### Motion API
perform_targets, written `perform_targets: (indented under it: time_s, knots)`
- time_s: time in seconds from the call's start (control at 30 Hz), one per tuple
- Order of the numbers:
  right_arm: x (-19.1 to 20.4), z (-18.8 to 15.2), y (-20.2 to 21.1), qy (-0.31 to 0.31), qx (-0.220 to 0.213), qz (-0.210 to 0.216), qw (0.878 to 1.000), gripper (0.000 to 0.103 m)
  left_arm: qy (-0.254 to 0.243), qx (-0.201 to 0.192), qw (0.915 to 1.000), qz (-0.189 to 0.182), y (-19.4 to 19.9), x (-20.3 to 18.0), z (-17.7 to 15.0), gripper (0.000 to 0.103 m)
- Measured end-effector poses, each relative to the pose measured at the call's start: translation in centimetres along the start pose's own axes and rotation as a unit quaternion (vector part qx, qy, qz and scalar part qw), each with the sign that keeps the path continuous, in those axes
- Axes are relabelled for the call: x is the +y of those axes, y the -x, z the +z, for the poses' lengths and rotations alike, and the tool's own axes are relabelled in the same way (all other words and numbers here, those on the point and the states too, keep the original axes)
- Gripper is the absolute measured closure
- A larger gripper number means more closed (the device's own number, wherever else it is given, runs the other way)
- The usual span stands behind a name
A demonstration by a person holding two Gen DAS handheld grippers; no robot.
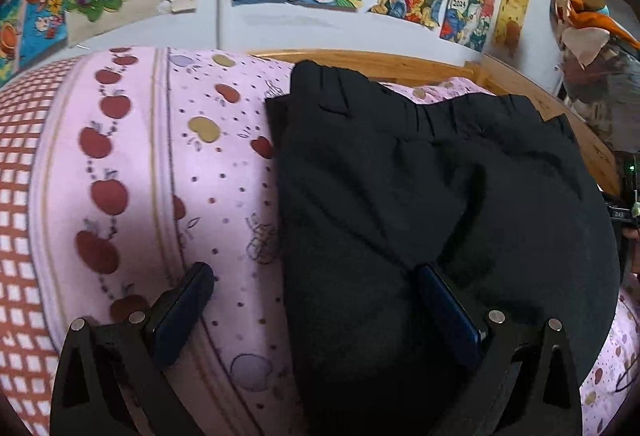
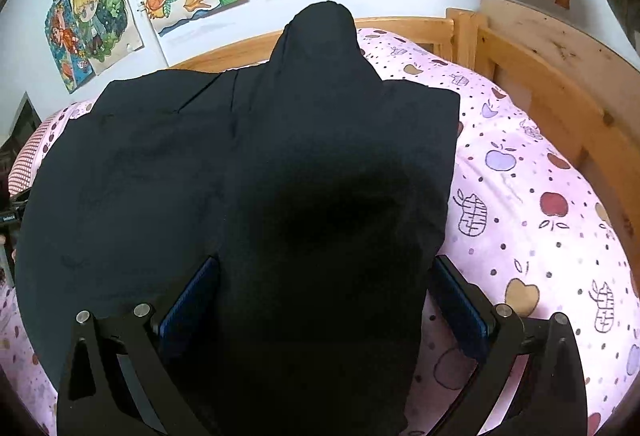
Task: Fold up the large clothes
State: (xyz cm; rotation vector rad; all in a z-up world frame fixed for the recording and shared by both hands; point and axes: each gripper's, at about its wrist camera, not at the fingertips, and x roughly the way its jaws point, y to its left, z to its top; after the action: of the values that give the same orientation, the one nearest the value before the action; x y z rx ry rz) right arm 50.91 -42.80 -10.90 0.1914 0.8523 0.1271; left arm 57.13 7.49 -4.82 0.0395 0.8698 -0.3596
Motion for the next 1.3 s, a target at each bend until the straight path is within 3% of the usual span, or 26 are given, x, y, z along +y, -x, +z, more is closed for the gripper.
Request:
perform_targets:
  time_s: [0.3, 0.53, 0.9, 1.17, 1.3]
  knots:
    - [-0.3, -0.4, -0.7, -0.008, -0.001, 0.018, 1.0, 0.001, 0.019, 0.033, 0.9967, -0.072, -2.1, 1.1, 0.5, 0.0]
    - [-0.5, -0.5, -1.0, -0.011, 0.004, 0.036, 0.999, 0.001, 0.012, 0.036, 0.9956, -0.086, -2.5, 0.7, 0.3, 0.0]
    - [-0.6, -0.4, -1.8, -0.023, 0.026, 0.101, 0.994, 0.001, 0.006, 0.052, 0.9925, -0.11, -3.4, -0.4, 0.9, 0.0]
    - [-0.2, -1.0, -1.8, -0.024, 0.029, 0.144, 0.989, 0.001, -0.008, 0.059, 0.9921, -0.11, -3.4, -0.9, 0.7, 0.0]
    - [-0.1, -0.5, -2.6, -0.028, 0.056, 0.141, 0.988, 0.001, -0.01, 0.064, 0.9926, -0.103, -3.5, -1.0, 0.7, 0.0]
